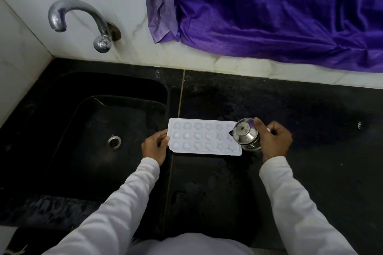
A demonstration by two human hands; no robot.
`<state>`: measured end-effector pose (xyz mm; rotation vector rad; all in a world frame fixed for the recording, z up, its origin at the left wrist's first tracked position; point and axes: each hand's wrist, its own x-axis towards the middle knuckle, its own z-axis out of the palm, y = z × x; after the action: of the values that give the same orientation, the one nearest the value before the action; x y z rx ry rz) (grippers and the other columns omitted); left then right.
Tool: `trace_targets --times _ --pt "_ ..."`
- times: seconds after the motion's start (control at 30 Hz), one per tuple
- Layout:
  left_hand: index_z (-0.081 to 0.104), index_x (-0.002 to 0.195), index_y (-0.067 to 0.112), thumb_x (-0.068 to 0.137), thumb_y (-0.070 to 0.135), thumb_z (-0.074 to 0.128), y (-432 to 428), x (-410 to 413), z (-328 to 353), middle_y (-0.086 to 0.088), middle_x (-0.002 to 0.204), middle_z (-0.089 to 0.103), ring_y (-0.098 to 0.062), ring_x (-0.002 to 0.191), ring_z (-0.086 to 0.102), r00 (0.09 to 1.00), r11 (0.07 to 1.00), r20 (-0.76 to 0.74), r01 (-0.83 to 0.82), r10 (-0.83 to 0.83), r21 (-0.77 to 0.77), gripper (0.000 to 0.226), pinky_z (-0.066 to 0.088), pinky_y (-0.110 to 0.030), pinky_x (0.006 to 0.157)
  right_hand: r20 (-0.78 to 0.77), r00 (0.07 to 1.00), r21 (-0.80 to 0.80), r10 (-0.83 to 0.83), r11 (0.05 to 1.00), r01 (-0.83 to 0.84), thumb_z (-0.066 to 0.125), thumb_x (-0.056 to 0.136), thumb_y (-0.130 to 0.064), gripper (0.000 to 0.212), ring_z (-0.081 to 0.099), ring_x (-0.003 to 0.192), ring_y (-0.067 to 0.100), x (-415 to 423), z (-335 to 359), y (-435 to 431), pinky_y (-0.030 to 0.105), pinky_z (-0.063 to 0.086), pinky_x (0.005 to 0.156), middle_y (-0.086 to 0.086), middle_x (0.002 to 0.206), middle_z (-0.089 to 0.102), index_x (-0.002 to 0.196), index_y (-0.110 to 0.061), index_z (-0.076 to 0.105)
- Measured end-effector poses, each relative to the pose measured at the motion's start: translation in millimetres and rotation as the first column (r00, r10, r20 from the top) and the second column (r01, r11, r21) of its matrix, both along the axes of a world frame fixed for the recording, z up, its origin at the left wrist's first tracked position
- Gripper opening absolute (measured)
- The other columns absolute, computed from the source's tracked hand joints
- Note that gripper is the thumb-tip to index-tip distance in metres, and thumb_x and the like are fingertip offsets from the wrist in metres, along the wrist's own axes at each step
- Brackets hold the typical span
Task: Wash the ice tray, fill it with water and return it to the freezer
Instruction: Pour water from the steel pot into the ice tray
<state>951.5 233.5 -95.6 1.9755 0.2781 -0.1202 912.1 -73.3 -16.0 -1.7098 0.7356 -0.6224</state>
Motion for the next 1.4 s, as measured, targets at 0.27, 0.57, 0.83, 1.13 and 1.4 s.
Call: trace_targets --times 0.27,0.57,0.83,1.13,1.4 --pt "0.072 0.116 0.016 0.092 0.008 0.064 1 1 -4 0.009 0.097 0.074 -0.002 0.093 0.068 1.000 1.000 0.004 0.006 -0.006 -0.015 0.027 0.046 -0.011 0.089 0.010 1.000 -0.004 0.015 1.000 -0.015 0.082 0.078 -0.022 0.049 0.039 0.056 0.018 2 1 0 0.031 0.043 0.060 0.007 0.056 0.042 0.056 -0.001 0.043" --pt "0.072 0.114 0.018 0.091 0.009 0.065 2 2 -9 0.011 0.095 0.073 -0.006 0.095 0.069 1.000 1.000 0.007 0.000 0.000 -0.023 0.026 0.051 -0.027 0.098 0.030 0.999 0.127 -0.016 0.992 0.012 0.081 0.079 -0.019 0.047 0.039 0.055 0.013 0 10 4 0.027 0.045 0.060 -0.001 0.053 0.041 0.053 -0.016 0.042" --pt "0.073 0.114 0.018 0.091 0.008 0.065 2 3 -10 0.011 0.094 0.073 -0.008 0.096 0.069 1.000 0.999 0.001 -0.008 0.008 -0.040 0.026 0.050 -0.031 0.101 0.100 0.995 0.238 -0.021 0.971 -0.003 0.081 0.079 -0.015 0.049 0.041 0.053 0.009 6 19 13 0.021 0.047 0.058 -0.003 0.051 0.041 0.052 -0.017 0.040" --pt "0.072 0.114 0.021 0.091 0.011 0.066 3 5 -17 0.010 0.097 0.075 -0.009 0.100 0.070 1.000 0.999 -0.006 0.000 0.000 -0.054 0.026 0.050 -0.036 0.103 0.054 0.997 0.087 0.054 0.995 -0.058 0.082 0.078 -0.020 0.049 0.039 0.057 0.018 10 18 20 0.028 0.045 0.059 0.002 0.054 0.040 0.051 -0.017 0.042" --pt "0.072 0.115 0.020 0.091 0.012 0.066 3 5 -16 0.006 0.101 0.076 -0.009 0.100 0.069 1.000 0.999 -0.010 -0.002 0.002 -0.052 0.026 0.050 -0.034 0.103 0.040 0.996 0.031 0.084 0.996 -0.085 0.082 0.079 -0.020 0.045 0.041 0.056 0.019 10 17 22 0.028 0.046 0.057 0.009 0.057 0.043 0.056 -0.008 0.045"
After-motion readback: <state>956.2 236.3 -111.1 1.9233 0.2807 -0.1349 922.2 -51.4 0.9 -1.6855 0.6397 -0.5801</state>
